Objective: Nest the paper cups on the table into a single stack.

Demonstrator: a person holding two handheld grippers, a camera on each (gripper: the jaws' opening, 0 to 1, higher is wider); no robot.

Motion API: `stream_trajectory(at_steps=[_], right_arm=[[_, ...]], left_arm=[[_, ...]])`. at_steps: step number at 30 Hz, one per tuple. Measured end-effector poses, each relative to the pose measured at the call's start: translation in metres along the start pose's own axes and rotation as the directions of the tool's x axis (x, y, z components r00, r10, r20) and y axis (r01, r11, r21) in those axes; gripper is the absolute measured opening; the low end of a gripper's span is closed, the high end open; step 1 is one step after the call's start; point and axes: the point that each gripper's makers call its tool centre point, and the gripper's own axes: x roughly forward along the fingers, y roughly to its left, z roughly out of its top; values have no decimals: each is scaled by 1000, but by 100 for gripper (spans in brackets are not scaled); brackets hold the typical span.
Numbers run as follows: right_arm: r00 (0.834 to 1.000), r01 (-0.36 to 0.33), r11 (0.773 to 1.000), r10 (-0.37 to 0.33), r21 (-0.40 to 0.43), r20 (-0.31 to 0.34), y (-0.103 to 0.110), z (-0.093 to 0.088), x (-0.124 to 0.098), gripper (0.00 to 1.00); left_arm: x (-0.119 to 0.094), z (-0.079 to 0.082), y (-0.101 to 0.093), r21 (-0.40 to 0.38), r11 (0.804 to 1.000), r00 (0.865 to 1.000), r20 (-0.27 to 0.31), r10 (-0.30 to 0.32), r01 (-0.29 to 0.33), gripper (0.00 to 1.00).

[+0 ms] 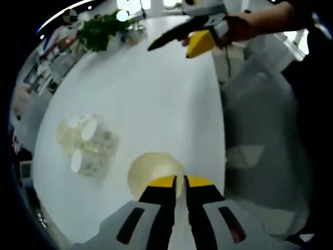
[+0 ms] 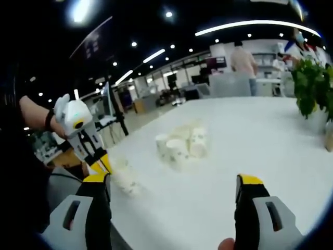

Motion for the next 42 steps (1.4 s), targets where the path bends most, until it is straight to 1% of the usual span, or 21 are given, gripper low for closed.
stream_trajectory(at_steps=[5, 9, 14, 17, 21, 23, 26, 29, 31, 33, 34, 36, 38, 39, 40, 42], right_arm=[[1000, -1, 1000, 1, 5, -1, 1, -2, 0, 98], [1000, -1, 1000, 1, 9, -4, 1, -3, -1, 98], [1000, 3, 1000, -3, 11, -1, 0, -3, -1, 98], [1000, 5, 1000, -5, 11, -3, 0, -4, -1, 98], [1000, 7, 1000, -7, 14, -6, -1, -5, -1, 98], [1000, 7, 1000, -7, 18, -6, 0, -4, -1, 98], [1000, 7, 1000, -7, 12, -5, 2, -2, 0, 98], [1000, 5, 1000, -5, 10, -2, 4, 1, 1, 98], [1000, 4, 1000, -4, 7, -3, 5, 2, 2, 98], [1000, 2, 1000, -2, 3, -4, 6, 3, 3, 98], [1000, 1, 1000, -1, 1, -6, 7, 3, 3, 98], [1000, -1, 1000, 1, 1, -9, 9, 3, 4, 98], [1000, -1, 1000, 1, -2, -6, 11, 5, 4, 99], [1000, -2, 1000, 2, -5, -8, 12, 5, 4, 98], [1000, -2, 1000, 2, -5, -9, 12, 5, 4, 99], [1000, 0, 1000, 0, -6, -9, 13, 6, 4, 99]], left_arm=[[2, 1, -1, -8, 1000, 1000, 9, -10, 10, 8], [6, 0, -3, -15, 1000, 1000, 18, -17, 17, 16], [6, 1, -5, -26, 999, 999, 30, -21, 22, 16], [5, -3, -3, -54, 998, 1000, 25, -15, 16, 16], [0, -3, -1, -80, 997, 998, 55, -3, 7, 16], [-3, -3, 1, -105, 994, 997, 76, 12, -4, 17], [-7, -7, 3, -119, 993, 996, 89, 31, -20, 19], [-14, -4, 4, -157, 987, 989, 141, 50, -27, 19], [-19, -4, 4, -144, 989, 985, 160, 66, -43, 19], [-22, -8, 4, -165, 985, 983, 169, 75, -47, 19], [-23, -8, 5, -185, 982, 979, 187, 81, -46, 19], [-29, -7, 8, -247, 968, 966, 234, 107, -47, 20], [-35, -6, 12, -286, 957, 956, 262, 135, -57, 22], [-39, -6, 14, -303, 951, 948, 279, 153, -65, 23], [-42, -8, 15, -307, 949, 946, 281, 160, -70, 24], [-49, -6, 19, -337, 938, 929, 320, 188, -74, 26]])
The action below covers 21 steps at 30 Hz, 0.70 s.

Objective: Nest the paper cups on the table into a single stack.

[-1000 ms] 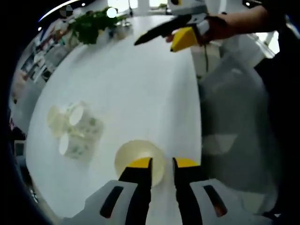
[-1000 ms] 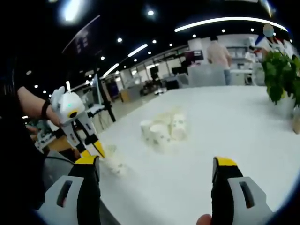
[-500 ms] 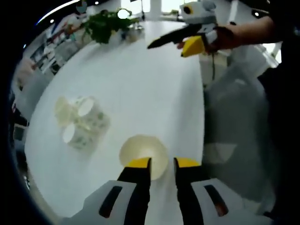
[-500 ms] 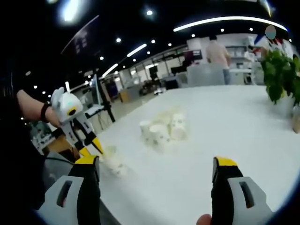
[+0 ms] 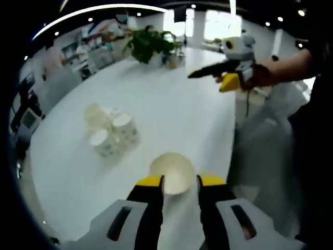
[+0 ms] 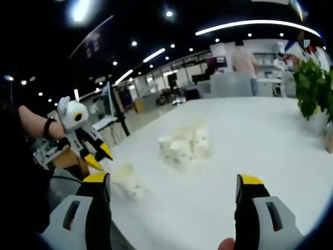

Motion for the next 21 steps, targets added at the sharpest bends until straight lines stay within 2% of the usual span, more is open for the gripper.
stream_trajectory(at_steps=[2, 5, 9, 11, 12, 14, 16, 18, 21], right_arm=[[1000, 0, 1000, 0, -2, -1, 1, 1, 0, 99], [1000, 0, 1000, 0, -7, -5, 2, 1, 0, 98], [1000, -1, 1000, 1, -11, -6, 6, 2, 0, 98], [1000, 0, 1000, 0, -11, -4, 7, 3, 0, 98], [1000, 0, 1000, 0, -10, -2, 8, 4, 0, 99], [1000, 1, 1000, -1, -14, -2, 9, 5, 0, 98], [1000, 2, 1000, -2, -20, -3, 10, 5, -1, 98], [1000, 4, 1000, -4, -19, -3, 10, 6, -1, 98], [1000, 7, 1000, -7, -17, -6, 12, 5, -2, 98]], left_arm=[[-5, 3, 4, -43, 999, 999, 38, 18, -16, 27], [-11, -1, 10, -53, 998, 999, 38, 39, -37, 30], [-18, -3, 13, -56, 997, 996, 71, 59, -55, 32], [-22, -2, 23, -5, 993, 989, 95, 115, -115, 39], [-23, -1, 25, -1, 991, 985, 109, 131, -132, 45], [-26, -1, 29, -36, 989, 981, 123, 150, -146, 51], [-30, 0, 32, -103, 984, 975, 148, 163, -148, 55], [-34, 2, 39, -154, 974, 964, 183, 192, -164, 61], [-38, 0, 42, -156, 973, 961, 191, 198, -170, 63]])
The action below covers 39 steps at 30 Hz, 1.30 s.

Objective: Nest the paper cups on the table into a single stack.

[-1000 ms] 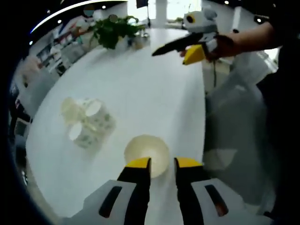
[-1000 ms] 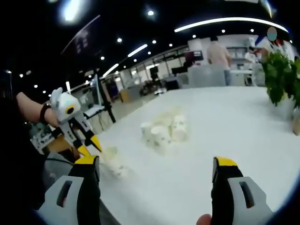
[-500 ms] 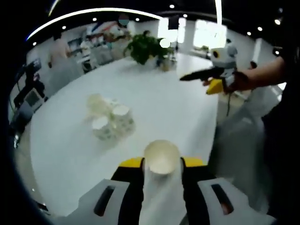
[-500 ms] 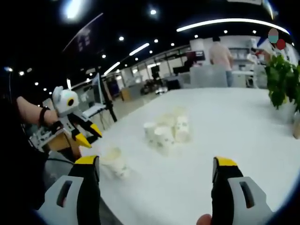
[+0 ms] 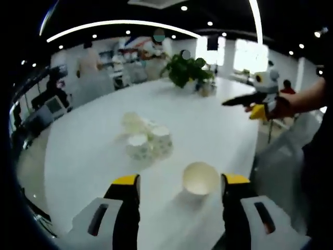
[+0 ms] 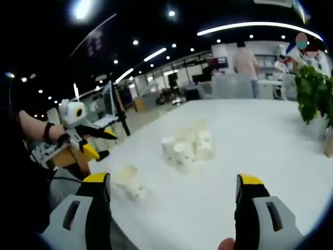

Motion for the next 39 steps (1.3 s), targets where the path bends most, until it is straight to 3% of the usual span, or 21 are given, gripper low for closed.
stream_trajectory(at_steps=[4, 11, 28, 39], right_arm=[[1000, -3, 1000, 3, -3, -3, 4, -1, 1, 98], [1000, -5, 1000, 5, -3, -5, 9, 0, 4, 98], [1000, 16, 1000, -16, -17, -9, 2, 7, 6, 99], [999, 25, 999, -26, -25, -31, -9, 9, 17, 99]], left_arm=[[-5, 6, 2, -37, 999, 999, 44, 11, -9, 65], [-8, 7, 8, -67, 998, 998, 65, 19, -15, 78], [-25, -13, 27, -110, 991, 993, 76, 87, -79, 100], [-27, -16, 29, -117, 990, 992, 82, 92, -83, 100]])
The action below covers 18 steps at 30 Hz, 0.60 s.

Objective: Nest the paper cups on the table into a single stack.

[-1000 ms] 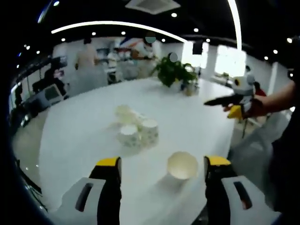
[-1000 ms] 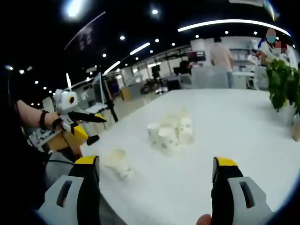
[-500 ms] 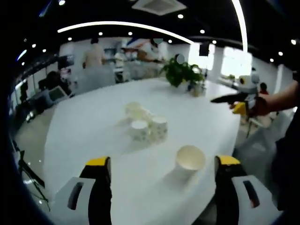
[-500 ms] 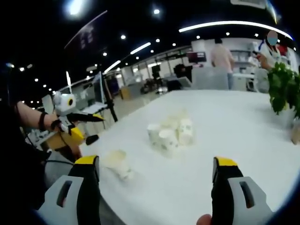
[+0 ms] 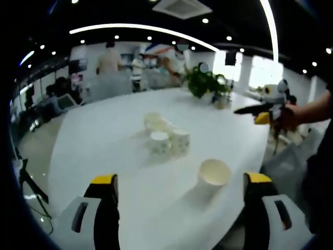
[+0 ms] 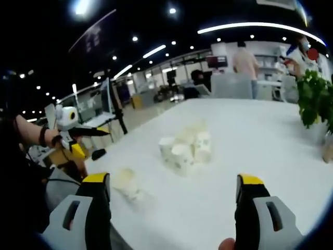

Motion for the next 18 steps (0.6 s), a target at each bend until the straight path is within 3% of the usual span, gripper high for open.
stream_trajectory(at_steps=[9, 18], right_arm=[[999, 21, 1000, -21, -15, -29, -27, 8, 19, 96], [994, 54, 997, -59, -61, -92, -61, 20, 64, 90]], left_arm=[[1, -7, 0, -5, 1000, 1000, -16, 5, -5, 100], [5, -10, -7, 4, 1000, 1000, -12, -6, 7, 100]])
